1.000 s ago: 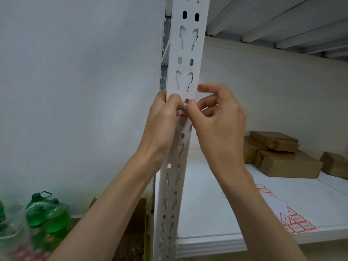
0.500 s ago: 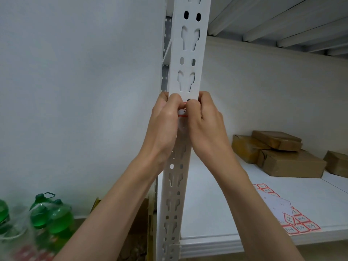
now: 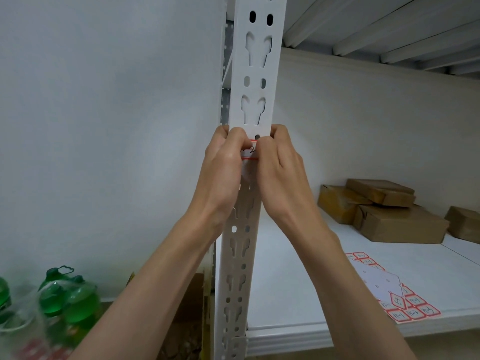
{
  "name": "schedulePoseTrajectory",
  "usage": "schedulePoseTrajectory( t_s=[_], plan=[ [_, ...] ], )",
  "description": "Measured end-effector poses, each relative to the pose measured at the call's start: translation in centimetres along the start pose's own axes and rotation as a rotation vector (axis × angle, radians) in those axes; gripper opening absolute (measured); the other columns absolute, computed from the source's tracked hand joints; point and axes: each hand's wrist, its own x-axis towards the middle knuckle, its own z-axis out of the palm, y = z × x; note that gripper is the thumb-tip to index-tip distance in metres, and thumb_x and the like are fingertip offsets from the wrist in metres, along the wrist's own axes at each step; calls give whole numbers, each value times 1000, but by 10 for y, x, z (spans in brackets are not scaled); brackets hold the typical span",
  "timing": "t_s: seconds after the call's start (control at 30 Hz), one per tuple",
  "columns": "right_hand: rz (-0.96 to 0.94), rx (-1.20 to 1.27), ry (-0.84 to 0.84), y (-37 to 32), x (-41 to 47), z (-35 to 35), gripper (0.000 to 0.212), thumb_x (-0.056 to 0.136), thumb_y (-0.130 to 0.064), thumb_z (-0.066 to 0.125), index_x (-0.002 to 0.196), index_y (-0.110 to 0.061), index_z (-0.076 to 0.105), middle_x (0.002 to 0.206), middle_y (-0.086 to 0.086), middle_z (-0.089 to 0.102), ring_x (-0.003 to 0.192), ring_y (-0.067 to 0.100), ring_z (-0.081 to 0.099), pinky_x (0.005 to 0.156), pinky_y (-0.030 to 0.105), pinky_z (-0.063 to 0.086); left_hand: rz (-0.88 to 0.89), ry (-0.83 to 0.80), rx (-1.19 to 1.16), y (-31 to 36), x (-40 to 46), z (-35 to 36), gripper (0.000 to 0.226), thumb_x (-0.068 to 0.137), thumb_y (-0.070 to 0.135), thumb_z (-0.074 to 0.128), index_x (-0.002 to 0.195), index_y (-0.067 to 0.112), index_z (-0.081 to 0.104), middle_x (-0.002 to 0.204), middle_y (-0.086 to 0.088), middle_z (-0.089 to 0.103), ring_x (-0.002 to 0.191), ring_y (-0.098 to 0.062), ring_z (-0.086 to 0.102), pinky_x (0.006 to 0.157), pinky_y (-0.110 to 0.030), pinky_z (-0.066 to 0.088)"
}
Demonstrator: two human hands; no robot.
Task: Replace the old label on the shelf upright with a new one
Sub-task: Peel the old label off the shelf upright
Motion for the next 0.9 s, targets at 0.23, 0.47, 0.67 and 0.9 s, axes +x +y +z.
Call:
schedulePoseTrajectory(
  t_s=[0.23, 0.47, 0.67, 0.9],
  plan=[
    [24, 24, -10, -1, 2, -1, 19, 102, -26, 30, 94, -22, 47, 79, -7, 57, 72, 11, 52, 68, 36, 41, 4, 10, -2, -2, 2, 0, 25, 74, 36, 48, 85, 14, 50, 77, 2, 54, 73, -20, 51, 72, -40, 38],
    [37, 28, -2, -4, 7, 0, 21, 102, -24, 30, 85, -22, 42, 76, -8, 51, 73, 12, 47, 72, 36, 38, 15, 11, 3, -4, 4, -2, 19, 75, 34, 47, 80, 16, 50, 72, 6, 56, 72, -18, 52, 73, -40, 37],
    [60, 60, -31, -3, 6, -2, 20, 102, -28, 30, 91, -24, 46, 80, -10, 56, 76, 10, 51, 73, 35, 43, 25, 8, 22, -4, 3, -3, 17, 74, 34, 48, 79, 18, 49, 70, 7, 56, 66, -16, 51, 67, -37, 38],
    [48, 28, -42, -1, 6, -1, 22, 102, -29, 29, 84, -29, 41, 74, -13, 51, 64, -3, 47, 66, 30, 37, 14, -5, 9, -5, 4, -3, 24, 73, 36, 48, 85, 15, 50, 70, 6, 58, 66, -17, 55, 65, -36, 40]
  ],
)
